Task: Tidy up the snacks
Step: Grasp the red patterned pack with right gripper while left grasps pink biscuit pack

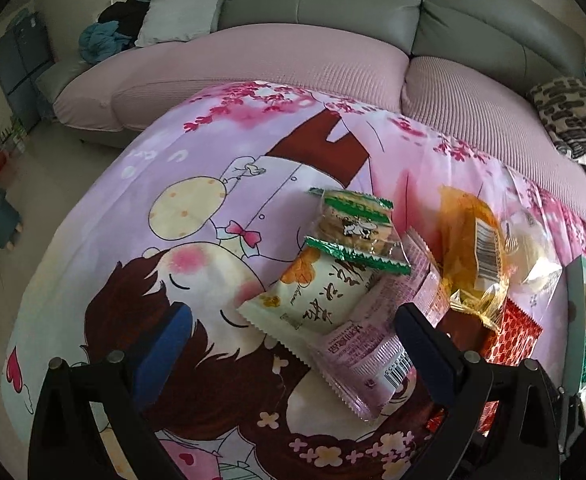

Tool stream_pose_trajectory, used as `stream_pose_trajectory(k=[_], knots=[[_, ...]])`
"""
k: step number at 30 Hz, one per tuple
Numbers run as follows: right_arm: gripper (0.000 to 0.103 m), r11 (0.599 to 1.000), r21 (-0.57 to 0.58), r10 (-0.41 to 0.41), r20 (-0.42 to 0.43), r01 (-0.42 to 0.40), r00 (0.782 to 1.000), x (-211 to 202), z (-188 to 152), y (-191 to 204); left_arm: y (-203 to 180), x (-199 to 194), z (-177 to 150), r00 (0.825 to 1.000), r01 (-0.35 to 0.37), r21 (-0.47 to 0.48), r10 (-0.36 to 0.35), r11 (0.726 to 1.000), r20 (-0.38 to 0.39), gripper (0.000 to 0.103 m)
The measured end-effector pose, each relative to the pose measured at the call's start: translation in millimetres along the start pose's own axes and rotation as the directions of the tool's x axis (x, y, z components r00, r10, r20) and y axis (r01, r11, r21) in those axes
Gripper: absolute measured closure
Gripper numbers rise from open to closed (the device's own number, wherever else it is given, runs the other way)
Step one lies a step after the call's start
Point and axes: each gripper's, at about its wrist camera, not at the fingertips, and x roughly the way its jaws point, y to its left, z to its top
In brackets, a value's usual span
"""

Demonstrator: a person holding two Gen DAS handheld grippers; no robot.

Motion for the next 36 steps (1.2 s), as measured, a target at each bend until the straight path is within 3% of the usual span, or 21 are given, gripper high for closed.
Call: stream_pose_trajectory(k=[4,12,20,23,26,29,36], knots=[[0.016,1.0,-0.002,0.001,-0.018,-0.001,1.0,-2,-2,-4,-4,-2,-1,1.0,0.007,0.019,-0.007,1.0,0.003,0.002],[0.044,1.0,0.007,0.004,-0.034,-0.004,0.999,-11,-6,-20,-22,-7,0,0.999,0.044,0.076,-0.045,0.996,0.022,0.003],[0.048,1.0,0.021,0.011,-0.048,-0.01,0.999,-16,-10,-36,-45,-5,-6,0.996,0.087,0.15,-0.091,0.985,0.021,0.005],[0.048,0.999,0.036,0.019,-0.05,-0.017,0.999,-17,-10,-41,-51,-1,-7,0.995,0.099,0.16,-0.101,0.982,0.001,0.025],[0.048,0.999,0.032,0.014,-0.05,-0.013,0.999,-17,-10,-40,-56,3,-10,0.996,0.093,0.18,-0.092,0.979,-0.013,0.027],[0.048,0.999,0.033,0.016,-0.05,-0.015,0.999,-17,-10,-41,-58,3,-10,0.996,0.091,0.19,-0.089,0.978,-0.019,0.046],[0.048,0.999,0.039,0.024,-0.049,-0.022,0.999,-17,-10,-42,-58,4,-18,0.988,0.141,0.17,-0.128,0.975,-0.086,0.056]])
